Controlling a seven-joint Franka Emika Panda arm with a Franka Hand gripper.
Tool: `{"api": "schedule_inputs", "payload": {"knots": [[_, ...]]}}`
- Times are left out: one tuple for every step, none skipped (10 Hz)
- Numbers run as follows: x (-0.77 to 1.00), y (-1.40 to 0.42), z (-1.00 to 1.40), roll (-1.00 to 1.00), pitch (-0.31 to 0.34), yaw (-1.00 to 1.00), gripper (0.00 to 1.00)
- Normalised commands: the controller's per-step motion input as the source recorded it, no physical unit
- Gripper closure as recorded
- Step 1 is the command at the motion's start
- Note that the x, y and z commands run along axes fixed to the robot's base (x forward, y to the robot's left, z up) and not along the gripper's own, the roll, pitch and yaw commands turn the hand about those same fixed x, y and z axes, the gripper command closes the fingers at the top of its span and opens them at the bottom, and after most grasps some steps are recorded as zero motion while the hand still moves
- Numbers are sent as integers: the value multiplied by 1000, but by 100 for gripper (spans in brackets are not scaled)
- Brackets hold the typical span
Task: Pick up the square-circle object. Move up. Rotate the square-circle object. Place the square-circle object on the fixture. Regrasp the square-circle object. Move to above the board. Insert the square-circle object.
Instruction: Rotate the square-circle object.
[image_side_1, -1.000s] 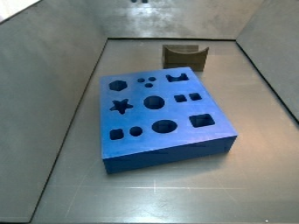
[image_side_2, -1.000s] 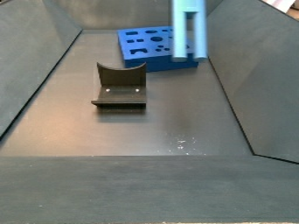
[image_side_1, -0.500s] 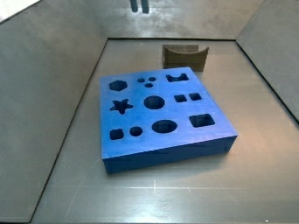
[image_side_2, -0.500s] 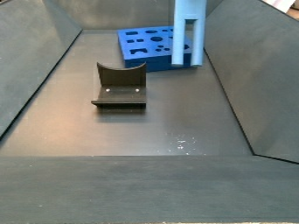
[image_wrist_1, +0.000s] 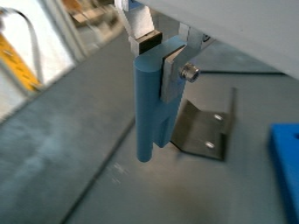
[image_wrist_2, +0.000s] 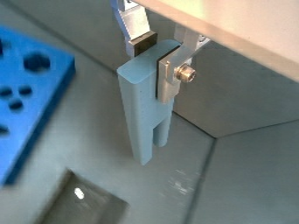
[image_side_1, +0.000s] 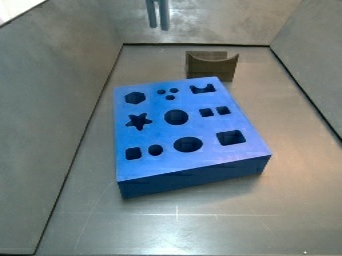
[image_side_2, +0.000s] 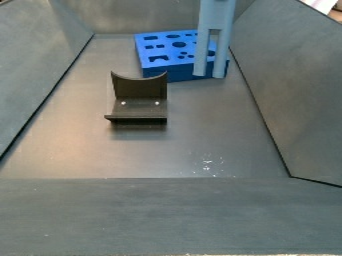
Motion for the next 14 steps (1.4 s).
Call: {"api": "schedule_inputs", "payload": {"knots": [[-23,18,54,-1000,288,-465,100],[-13,17,47,-1000,304,-441,100],[-2,14,45,-861,294,-355,100],[16,12,50,-633,256,-237,100],[39,13,30,-366,192,-108,100],[52,9,11,-229,144,-48,100],[16,24,0,-54,35,-1000,100],[3,29,3,-50,27,-1000,100],[3,28,4,-56,30,-1000,100],[3,26,4,-62,33,-1000,100],[3,25,4,-72,39,-1000,100],[3,25,4,-78,42,-1000,100],[4,24,4,-94,51,-1000,100],[4,24,4,-111,60,-1000,100]]}}
